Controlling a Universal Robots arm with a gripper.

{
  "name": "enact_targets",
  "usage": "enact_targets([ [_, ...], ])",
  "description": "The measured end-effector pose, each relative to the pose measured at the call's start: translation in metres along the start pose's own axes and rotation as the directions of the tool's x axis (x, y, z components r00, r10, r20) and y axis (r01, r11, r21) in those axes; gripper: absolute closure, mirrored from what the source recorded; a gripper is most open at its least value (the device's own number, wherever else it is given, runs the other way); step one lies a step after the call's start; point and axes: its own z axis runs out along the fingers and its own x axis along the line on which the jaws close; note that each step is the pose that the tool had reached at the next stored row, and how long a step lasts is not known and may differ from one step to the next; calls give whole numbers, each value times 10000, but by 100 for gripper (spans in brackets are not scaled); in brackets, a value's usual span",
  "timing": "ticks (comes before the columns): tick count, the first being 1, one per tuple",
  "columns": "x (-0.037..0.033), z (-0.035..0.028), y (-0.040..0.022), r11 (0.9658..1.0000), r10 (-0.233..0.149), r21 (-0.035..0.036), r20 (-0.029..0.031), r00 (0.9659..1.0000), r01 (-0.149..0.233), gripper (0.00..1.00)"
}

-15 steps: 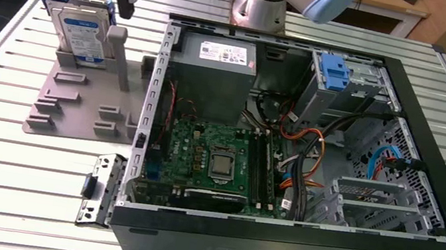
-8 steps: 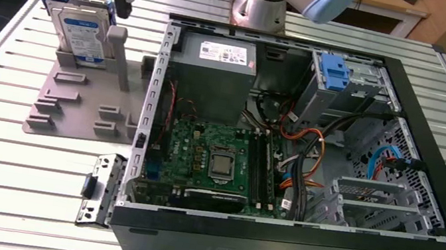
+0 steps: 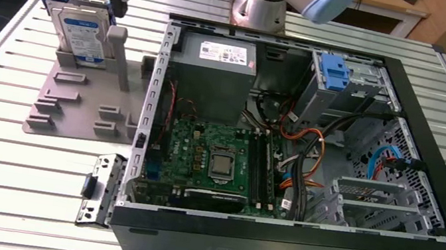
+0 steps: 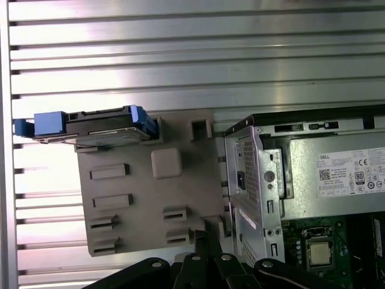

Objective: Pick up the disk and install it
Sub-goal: 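Reach for the disk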

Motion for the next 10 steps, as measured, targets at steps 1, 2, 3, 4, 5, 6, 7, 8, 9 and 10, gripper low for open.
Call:
enact_targets([
  [1,15,0,2,10000,0,5,0,10000,0,90],
  [2,33,0,4,10000,-1,9,0,10000,1,90],
  [3,50,1,5,10000,0,13,1,10000,0,90],
  [4,67,3,9,10000,0,21,3,10000,0,90],
  [5,83,6,13,10000,0,30,4,10000,0,90],
  [6,101,10,17,10000,0,42,5,10000,0,90],
  [7,121,17,21,10000,-1,62,6,10000,1,90],
  [8,138,26,25,10000,-2,70,6,10000,1,90],
  [9,155,36,28,10000,-2,79,8,10000,2,90],
  [10,171,44,30,10000,-2,97,8,10000,2,90],
])
